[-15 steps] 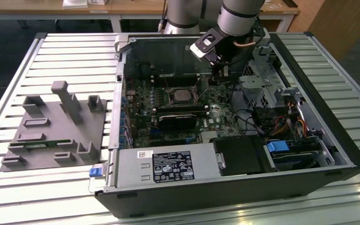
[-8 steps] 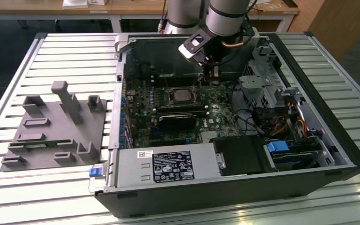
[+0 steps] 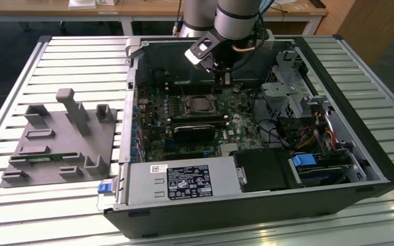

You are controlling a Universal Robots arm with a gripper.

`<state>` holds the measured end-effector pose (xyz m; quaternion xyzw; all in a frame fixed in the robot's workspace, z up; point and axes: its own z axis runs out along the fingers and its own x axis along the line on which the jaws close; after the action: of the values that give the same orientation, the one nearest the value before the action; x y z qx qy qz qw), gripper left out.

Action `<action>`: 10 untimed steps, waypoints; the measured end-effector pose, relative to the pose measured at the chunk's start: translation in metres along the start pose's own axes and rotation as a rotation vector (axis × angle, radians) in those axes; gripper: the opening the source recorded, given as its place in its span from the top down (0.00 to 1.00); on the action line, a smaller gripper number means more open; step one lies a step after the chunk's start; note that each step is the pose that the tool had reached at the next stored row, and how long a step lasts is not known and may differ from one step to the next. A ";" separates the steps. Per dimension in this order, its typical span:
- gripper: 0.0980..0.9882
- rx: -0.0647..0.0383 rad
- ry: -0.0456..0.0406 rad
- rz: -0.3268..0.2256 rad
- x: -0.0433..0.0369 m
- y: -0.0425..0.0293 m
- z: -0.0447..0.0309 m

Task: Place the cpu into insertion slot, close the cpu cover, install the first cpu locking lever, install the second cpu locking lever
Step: 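Close the cpu cover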

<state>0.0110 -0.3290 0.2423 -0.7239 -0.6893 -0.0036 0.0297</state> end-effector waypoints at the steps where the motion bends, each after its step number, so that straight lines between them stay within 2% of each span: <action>1: 0.99 -0.001 0.0000 0.000 -0.0001 -0.0018 0.0000; 10: 0.99 -0.012 0.0003 -0.001 -0.0005 -0.0098 0.0008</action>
<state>0.0012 -0.3289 0.2418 -0.7238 -0.6894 -0.0079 0.0254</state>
